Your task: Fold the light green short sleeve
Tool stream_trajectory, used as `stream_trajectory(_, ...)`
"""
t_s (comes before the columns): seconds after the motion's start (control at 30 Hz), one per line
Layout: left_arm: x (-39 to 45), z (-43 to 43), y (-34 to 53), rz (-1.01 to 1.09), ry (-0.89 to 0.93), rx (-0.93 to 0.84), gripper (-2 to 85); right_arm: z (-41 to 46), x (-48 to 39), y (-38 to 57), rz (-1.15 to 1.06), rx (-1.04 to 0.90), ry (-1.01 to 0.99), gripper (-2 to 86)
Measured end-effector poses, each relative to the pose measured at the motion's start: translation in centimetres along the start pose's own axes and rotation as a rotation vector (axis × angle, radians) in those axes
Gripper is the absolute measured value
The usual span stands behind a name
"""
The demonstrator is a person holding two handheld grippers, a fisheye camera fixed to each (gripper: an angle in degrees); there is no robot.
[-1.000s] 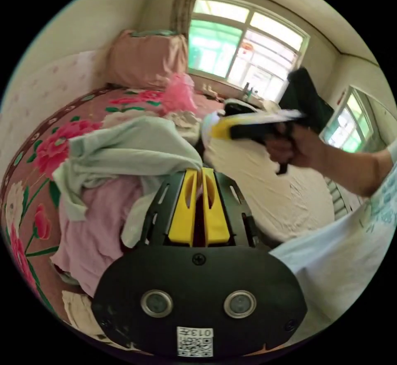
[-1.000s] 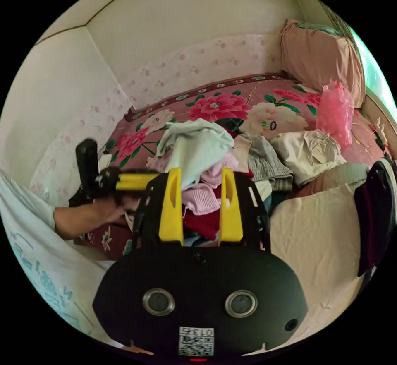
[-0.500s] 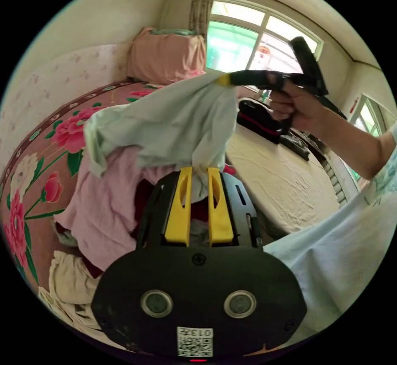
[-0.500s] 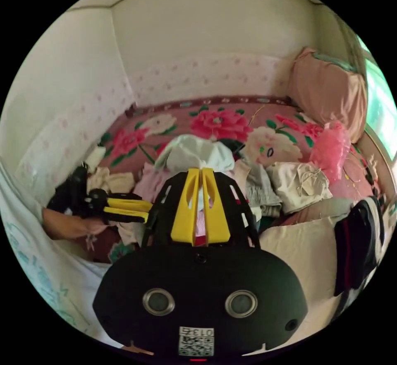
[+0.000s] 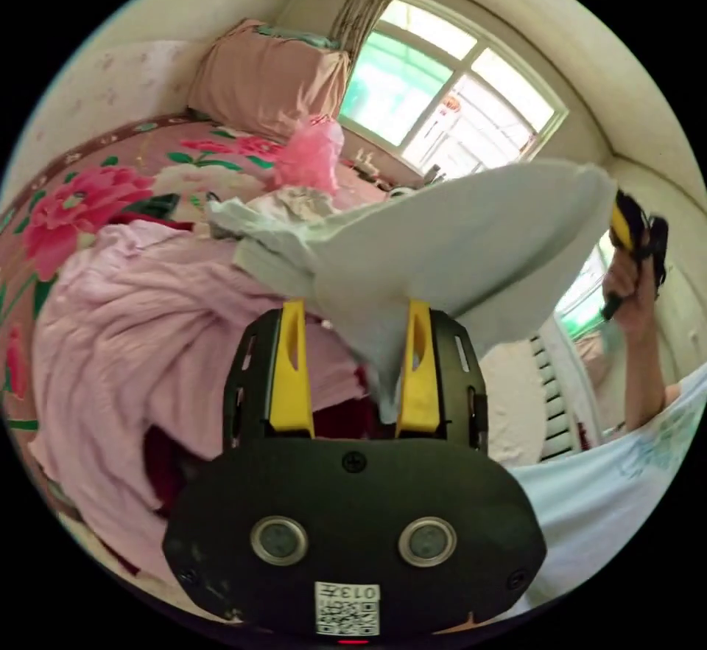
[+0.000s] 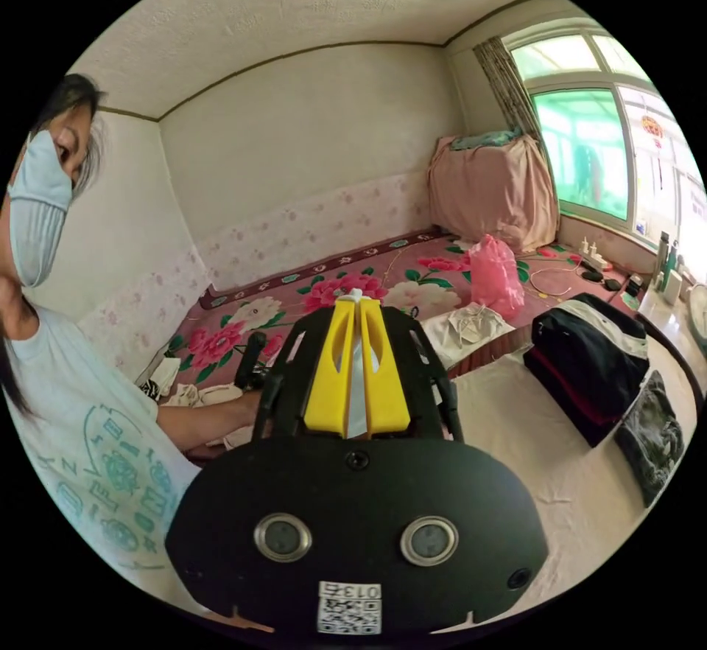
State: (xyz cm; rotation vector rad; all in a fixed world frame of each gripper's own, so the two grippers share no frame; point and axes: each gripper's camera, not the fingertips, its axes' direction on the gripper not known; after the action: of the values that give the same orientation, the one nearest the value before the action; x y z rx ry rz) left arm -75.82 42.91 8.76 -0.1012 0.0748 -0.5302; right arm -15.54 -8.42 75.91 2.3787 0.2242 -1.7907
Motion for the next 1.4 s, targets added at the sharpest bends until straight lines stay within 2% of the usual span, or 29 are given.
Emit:
stream_trajectory(0.03, 0.0, 1.4, -0.9, -0.056, 0.093, 0.0, 17.6, -0.7, -0.2, 0.3, -0.005, 0.006, 0.0, 0.8)
stream_trajectory(0.07, 0.4, 2.9, -1.9, -0.088, 0.198, -0.008, 12.6, -2.2, -0.7, 0.8, -0.02, 0.021, 0.001, 0.8)
stream_trajectory(0.13, 1.9, 4.5, -3.6, -0.058, 0.288, -0.016, 2.8, -4.4, -1.6, 1.2, -0.058, 0.044, 0.018, 0.8)
stream_trajectory(0.17, 3.0, 4.8, -4.7, -0.04, 0.336, 0.003, 1.8, -6.1, -2.2, 1.4, -0.085, 0.06, 0.07, 0.7)
stream_trajectory(0.3, 8.2, 2.4, -8.8, 0.126, 0.462, 0.102, 0.8, -13.1, -1.3, 2.6, -0.067, 0.109, 0.405, 0.7)
stream_trajectory(0.37, 13.0, -0.1, -11.5, 0.307, 0.524, 0.144, 0.5, -16.6, -0.6, 3.5, -0.036, 0.144, 0.506, 0.7)
stream_trajectory(0.5, 20.3, -4.2, -13.5, 0.557, 0.646, 0.253, 0.4, -24.2, -2.7, 6.2, -0.109, 0.252, 0.63, 0.7)
stream_trajectory(0.57, 24.4, -6.1, -13.6, 0.695, 0.751, 0.287, 0.4, -26.7, -4.2, 7.6, -0.164, 0.252, 0.673, 0.7)
stream_trajectory(0.7, 29.5, -7.3, -12.7, 0.835, 0.802, 0.283, 0.4, -31.4, -7.4, 11.4, -0.233, 0.201, 0.652, 0.8)
stream_trajectory(0.8, 32.7, -5.4, -13.1, 0.822, 0.856, 0.155, 0.5, -34.0, -8.3, 13.9, -0.192, 0.177, 0.604, 1.0)
stream_trajectory(0.93, 37.0, 4.2, -15.0, 0.719, 0.845, -0.105, 1.0, -34.5, -5.2, 16.5, -0.049, 0.109, 0.625, 1.5)
stream_trajectory(1.0, 38.3, 11.6, -15.6, 0.63, 0.793, -0.227, 1.5, -32.5, 0.8, 18.5, 0.129, 0.021, 0.637, 2.3)
stream_trajectory(1.07, 38.6, 22.7, -15.3, 0.459, 0.757, -0.35, 2.9, -30.1, 6.6, 21.0, 0.32, -0.062, 0.67, 3.5)
stream_trajectory(1.17, 37.7, 32.0, -13.5, 0.282, 0.636, -0.49, 8.8, -28.0, 13.6, 26.4, 0.654, -0.115, 0.7, 8.1)
stream_trajectory(1.2, 37.7, 32.6, -13.0, 0.277, 0.616, -0.504, 9.3, -28.2, 14.0, 27.9, 0.724, -0.09, 0.682, 8.5)
stream_trajectory(1.27, 38.9, 32.8, -10.8, 0.35, 0.533, -0.489, 10.2, -28.0, 12.6, 29.2, 0.702, -0.057, 0.692, 8.8)
stream_trajectory(1.4, 42.9, 33.1, -4.7, 0.577, 0.444, -0.63, 10.8, -24.0, 9.1, 32.9, 0.604, -0.287, 0.673, 10.7)
